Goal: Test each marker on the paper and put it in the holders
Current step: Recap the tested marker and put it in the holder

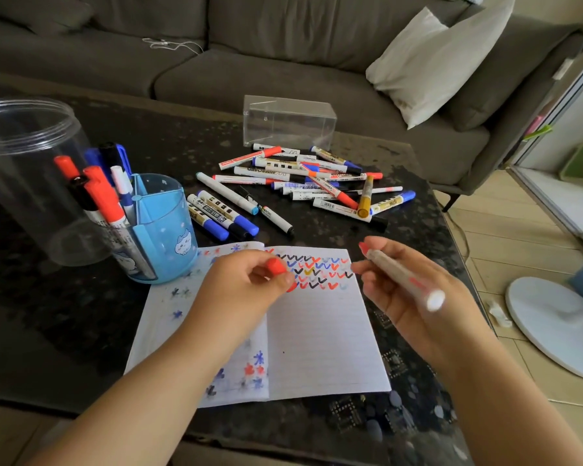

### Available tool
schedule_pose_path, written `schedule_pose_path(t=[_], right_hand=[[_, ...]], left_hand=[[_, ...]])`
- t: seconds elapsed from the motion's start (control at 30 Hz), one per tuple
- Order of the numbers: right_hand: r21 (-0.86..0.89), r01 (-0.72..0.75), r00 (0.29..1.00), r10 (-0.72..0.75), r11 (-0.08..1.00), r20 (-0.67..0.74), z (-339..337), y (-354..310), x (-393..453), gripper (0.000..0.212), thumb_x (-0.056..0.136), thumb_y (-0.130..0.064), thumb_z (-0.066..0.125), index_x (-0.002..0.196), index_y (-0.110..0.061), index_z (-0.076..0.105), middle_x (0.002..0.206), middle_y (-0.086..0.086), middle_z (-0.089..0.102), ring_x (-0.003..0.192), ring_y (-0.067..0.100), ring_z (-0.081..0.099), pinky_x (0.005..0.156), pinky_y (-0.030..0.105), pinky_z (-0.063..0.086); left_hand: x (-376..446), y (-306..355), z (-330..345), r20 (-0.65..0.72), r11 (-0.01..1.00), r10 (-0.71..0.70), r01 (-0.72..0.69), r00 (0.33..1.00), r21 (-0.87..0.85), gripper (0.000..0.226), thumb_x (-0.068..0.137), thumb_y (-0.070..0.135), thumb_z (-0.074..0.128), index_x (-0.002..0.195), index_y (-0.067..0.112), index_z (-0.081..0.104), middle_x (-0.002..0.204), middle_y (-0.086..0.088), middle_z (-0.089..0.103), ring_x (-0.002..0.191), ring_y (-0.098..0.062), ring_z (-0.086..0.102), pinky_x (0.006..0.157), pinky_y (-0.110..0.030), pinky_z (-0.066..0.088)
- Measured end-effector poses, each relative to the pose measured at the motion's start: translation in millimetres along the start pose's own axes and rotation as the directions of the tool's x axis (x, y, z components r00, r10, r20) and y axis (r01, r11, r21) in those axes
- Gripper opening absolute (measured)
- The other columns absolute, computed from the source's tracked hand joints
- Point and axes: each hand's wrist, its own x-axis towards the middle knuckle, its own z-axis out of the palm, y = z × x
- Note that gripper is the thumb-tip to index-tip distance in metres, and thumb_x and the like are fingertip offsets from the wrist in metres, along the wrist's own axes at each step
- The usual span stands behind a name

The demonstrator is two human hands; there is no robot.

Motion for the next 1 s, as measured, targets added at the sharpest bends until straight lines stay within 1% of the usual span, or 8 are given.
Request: schedule_pose_path(t=[0.1, 0.17, 0.23, 0.33, 0.5, 0.63, 0.87, 1.0], right_hand=[[-0.049, 0.0, 1.0, -0.001, 0.999, -0.008, -6, 2, 8, 0.017, 0.093, 0.0, 0.047, 0.103, -0.006, 0.06, 0.068, 0.011, 0.061, 0.055, 0.012, 0.051, 0.05, 0.021, 0.049], [-0.278, 0.006, 0.999, -0.016, 0.961, -0.031, -10, 7, 12, 0.01, 0.096, -0.012, 0.048, 0.1, -0.01, 0.058, 0.063, 0.005, 0.055, 0.053, 0.01, 0.044, 0.054, 0.024, 0.043], [-0.501, 0.005, 0.997, -0.043, 0.865, -0.066, -11, 11, 16, 0.019, 0.096, -0.03, 0.05, 0.092, -0.013, 0.058, 0.058, 0.001, 0.05, 0.05, 0.009, 0.039, 0.054, 0.024, 0.039], [-0.624, 0.035, 0.983, -0.139, 0.781, -0.118, -11, 16, 21, 0.032, 0.096, -0.044, 0.042, 0.087, -0.018, 0.06, 0.055, 0.001, 0.05, 0.047, 0.008, 0.04, 0.051, 0.024, 0.036], [-0.717, 0.037, 0.962, -0.218, 0.696, -0.163, -16, 24, 29, 0.037, 0.094, -0.047, 0.044, 0.081, -0.023, 0.068, 0.061, -0.004, 0.06, 0.05, 0.004, 0.049, 0.052, 0.022, 0.04], [-0.781, 0.048, 0.947, -0.278, 0.623, -0.164, -22, 31, 35, 0.013, 0.088, -0.024, 0.062, 0.079, -0.015, 0.065, 0.063, -0.003, 0.063, 0.039, -0.003, 0.046, 0.037, 0.01, 0.033], [-0.802, 0.043, 0.936, -0.305, 0.596, -0.176, -29, 39, 42, 0.019, 0.086, -0.022, 0.064, 0.077, -0.005, 0.06, 0.071, 0.011, 0.066, 0.042, 0.002, 0.043, 0.036, 0.012, 0.031], [-0.791, 0.058, 0.944, -0.291, 0.61, -0.155, -28, 39, 41, 0.019, 0.087, -0.021, 0.064, 0.075, -0.007, 0.059, 0.069, 0.006, 0.064, 0.038, -0.002, 0.045, 0.035, 0.011, 0.03]], left_hand=[[0, -4, 5, 0.029, 0.993, 0.058, -0.061, 0.998, 0.104, 0.008, 0.077, 0.022, 0.074, 0.082, 0.025, 0.068, 0.079, 0.008, 0.069, 0.075, -0.004, 0.062, 0.068, -0.014, 0.048], [-1, -5, 8, 0.033, 0.972, 0.107, -0.111, 0.994, 0.205, 0.01, 0.077, 0.024, 0.075, 0.081, 0.026, 0.066, 0.076, 0.012, 0.066, 0.071, 0.0, 0.059, 0.062, -0.007, 0.042], [-1, -6, 11, 0.048, 0.946, 0.147, -0.154, 0.988, 0.286, 0.01, 0.078, 0.025, 0.073, 0.083, 0.027, 0.065, 0.074, 0.015, 0.061, 0.071, 0.001, 0.057, 0.061, -0.006, 0.039], [-2, -6, 15, 0.085, 0.904, 0.209, -0.226, 0.974, 0.363, 0.009, 0.081, 0.026, 0.071, 0.084, 0.027, 0.062, 0.074, 0.016, 0.058, 0.072, -0.001, 0.056, 0.061, -0.006, 0.039], [-3, -8, 20, 0.186, 0.821, 0.269, -0.326, 0.945, 0.469, 0.008, 0.085, 0.032, 0.064, 0.087, 0.027, 0.058, 0.082, 0.01, 0.061, 0.08, -0.008, 0.057, 0.07, -0.022, 0.048], [-4, -11, 22, 0.243, 0.775, 0.285, -0.372, 0.927, 0.511, 0.008, 0.089, 0.034, 0.058, 0.093, 0.027, 0.055, 0.085, 0.01, 0.061, 0.081, -0.005, 0.055, 0.071, -0.021, 0.047], [-3, -16, 26, 0.28, 0.747, 0.263, -0.379, 0.923, 0.547, 0.009, 0.09, 0.035, 0.056, 0.094, 0.029, 0.05, 0.09, 0.01, 0.064, 0.083, -0.006, 0.058, 0.074, -0.026, 0.05], [-3, -16, 28, 0.277, 0.725, 0.27, -0.384, 0.922, 0.572, 0.01, 0.091, 0.036, 0.054, 0.097, 0.029, 0.049, 0.093, 0.01, 0.064, 0.086, -0.007, 0.058, 0.075, -0.025, 0.049]])
